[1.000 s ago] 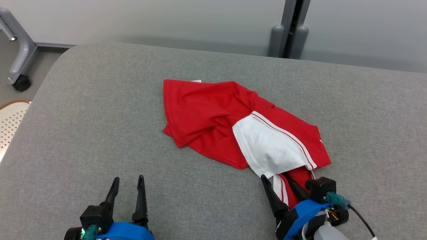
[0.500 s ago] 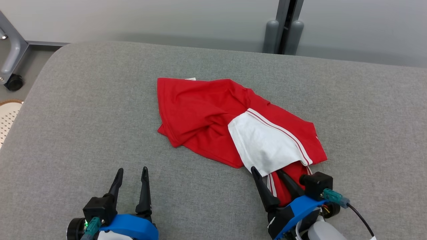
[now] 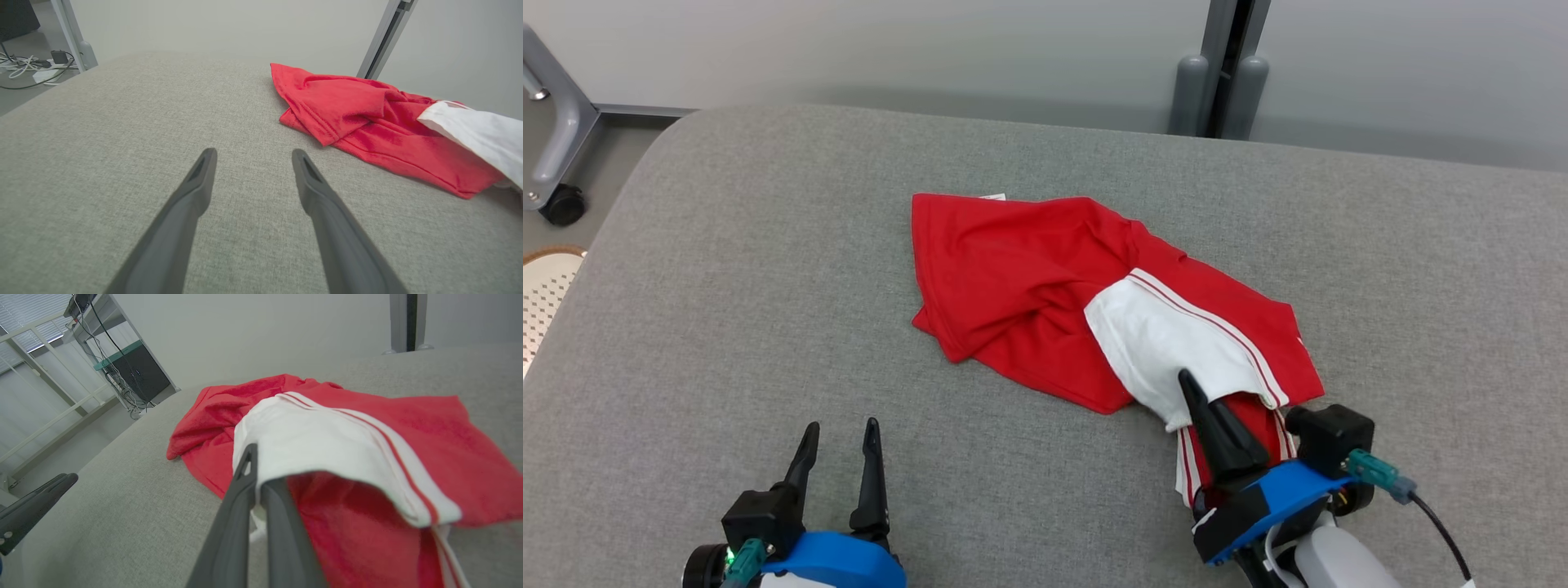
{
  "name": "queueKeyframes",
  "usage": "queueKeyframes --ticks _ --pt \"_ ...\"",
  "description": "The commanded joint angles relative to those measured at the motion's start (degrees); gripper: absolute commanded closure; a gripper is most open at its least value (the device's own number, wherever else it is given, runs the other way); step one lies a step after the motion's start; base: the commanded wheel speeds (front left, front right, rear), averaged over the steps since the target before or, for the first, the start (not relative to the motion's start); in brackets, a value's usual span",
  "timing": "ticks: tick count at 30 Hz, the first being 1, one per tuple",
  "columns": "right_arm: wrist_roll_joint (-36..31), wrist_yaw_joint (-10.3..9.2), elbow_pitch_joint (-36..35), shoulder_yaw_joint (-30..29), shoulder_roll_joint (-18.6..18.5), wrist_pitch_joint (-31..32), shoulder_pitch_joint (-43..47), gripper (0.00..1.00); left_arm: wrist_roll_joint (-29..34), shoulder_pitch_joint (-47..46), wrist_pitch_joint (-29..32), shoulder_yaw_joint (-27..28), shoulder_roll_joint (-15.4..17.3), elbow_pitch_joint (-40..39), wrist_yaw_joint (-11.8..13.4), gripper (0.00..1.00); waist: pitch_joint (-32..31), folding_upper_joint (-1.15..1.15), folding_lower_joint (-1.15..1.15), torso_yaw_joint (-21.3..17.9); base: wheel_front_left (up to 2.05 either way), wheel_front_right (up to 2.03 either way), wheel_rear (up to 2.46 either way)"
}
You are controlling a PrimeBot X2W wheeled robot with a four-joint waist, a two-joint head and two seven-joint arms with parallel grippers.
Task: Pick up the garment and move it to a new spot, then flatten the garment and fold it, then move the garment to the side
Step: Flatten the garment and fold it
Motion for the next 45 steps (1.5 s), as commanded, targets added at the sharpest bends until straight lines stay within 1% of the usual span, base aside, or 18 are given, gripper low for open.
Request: queueKeyframes --ticks 1,4,8,12,13,16,19,24,27,29,31,33,35,37,39,41,43,45 --pt "0.36 0.0 -1.09 -0.77 -0.24 -0.02 0.96 1.0 -0.25 0.11 -0.14 0.15 -0.04 0.18 -0.08 0.0 -0.31 0.0 0.0 -0.18 0.0 0.0 0.0" --pt "1.29 0.0 -3.35 -2.99 -0.24 -0.03 1.05 1.0 -0.26 0.46 -0.14 0.15 -0.05 0.27 -0.05 0.0 -0.96 0.0 0.0 -0.66 0.0 0.0 0.0" --pt "2.5 0.0 -8.04 -7.35 -0.23 -0.02 -0.87 1.0 -0.12 0.93 -0.14 0.38 -0.05 0.29 -0.09 0.0 -2.03 0.0 0.0 -1.54 0.0 0.0 0.0" --pt "0.24 0.0 -11.25 -10.35 -0.2 -0.02 -4.94 1.0 0.13 1.18 -0.14 0.44 -0.05 0.28 -0.17 0.0 -2.98 0.0 0.0 -2.23 0.0 0.0 0.0" --pt "-0.7 0.0 -11.4 -10.63 -0.44 -0.02 -6.67 1.0 0.11 1.15 -0.14 0.39 -0.05 0.29 -0.24 0.0 -3.09 0.0 0.0 -2.31 0.0 0.0 0.0" --pt "-2.27 0.0 -10.52 -10.79 -3.19 -0.02 -12.96 1.0 -0.03 0.7 -0.15 -0.31 -0.04 0.46 -0.44 0.0 -3.38 0.0 0.0 -1.86 0.0 0.0 0.0" --pt "-3.22 0.0 -9.21 -9.9 -5.35 -0.02 -17.91 1.0 -0.25 0.2 -0.14 -0.99 -0.03 0.64 -0.45 0.0 -3.45 0.0 0.0 -0.99 0.0 0.0 0.0" --pt "-4.74 0.0 -2.79 -4.84 -12.05 -0.02 -32.27 1.0 -0.71 -0.27 -0.14 -3.93 -0.03 1.43 -1.05 0.0 -3.34 0.0 0.0 3.17 0.0 0.0 0.0" --pt "-4.24 0.0 0.46 -2.54 -13.88 -0.02 -40.21 1.0 -1.19 -0.42 -0.15 -5.07 -0.04 1.88 -0.8 0.0 -3.27 0.0 0.0 5.63 0.0 0.0 0.0" --pt "-4.0 0.0 0.97 -1.54 -14.58 -0.02 -43.91 1.0 -1.42 -0.21 -0.14 -5.74 -0.04 2.0 -0.6 0.0 -3.14 0.0 0.0 6.88 0.0 0.0 0.0" --pt "-3.35 0.0 0.05 -0.49 -14.73 -0.02 -45.96 1.0 -1.86 0.23 -0.14 -5.93 -0.05 1.9 -0.27 0.0 -3.05 0.0 0.0 7.45 0.0 0.0 0.0" --pt "-2.45 -0.01 -1.77 -0.09 -15.09 -0.03 -45.71 1.0 -2.03 0.94 -0.14 -5.69 -0.04 1.71 0.03 0.0 -2.99 0.0 0.0 7.42 0.0 0.0 0.0" --pt "-1.78 -0.01 -3.65 1.97 -15.79 -0.01 -42.42 1.0 -2.18 1.25 -0.15 -5.09 -0.06 1.44 0.35 0.0 -2.92 0.0 0.0 6.64 0.0 0.0 0.0" --pt "-0.02 -0.01 -6.16 2.61 -16.63 -0.01 -38.29 1.0 -2.22 1.95 -0.14 -4.4 -0.05 1.38 0.53 0.0 -2.9 0.0 0.0 5.38 0.0 0.0 0.0" --pt "1.64 0.0 -8.22 2.12 -17.32 -0.02 -32.17 1.0 -2.17 2.31 -0.15 -3.93 -0.02 1.26 0.7 0.0 -2.91 0.0 0.0 3.85 0.0 0.0 0.0" --pt "3.54 0.0 -8.73 1.06 -17.59 -0.01 -23.66 1.0 -2.13 2.17 -0.14 -3.62 -0.03 1.02 0.7 0.0 -2.95 0.0 0.0 2.23 0.0 0.0 0.0" --pt "5.47 0.0 -7.96 -1.92 -16.9 -0.02 -14.99 1.0 -1.91 1.88 -0.14 -3.2 -0.03 0.92 0.7 0.0 -3.03 0.0 0.0 0.52 0.0 0.0 0.0" --pt "6.48 0.01 -6.47 -1.67 -16.61 -0.02 -6.56 1.0 -1.6 1.35 -0.15 -3.02 -0.03 0.9 0.56 0.0 -3.17 0.0 0.0 -0.93 0.0 0.0 0.0"
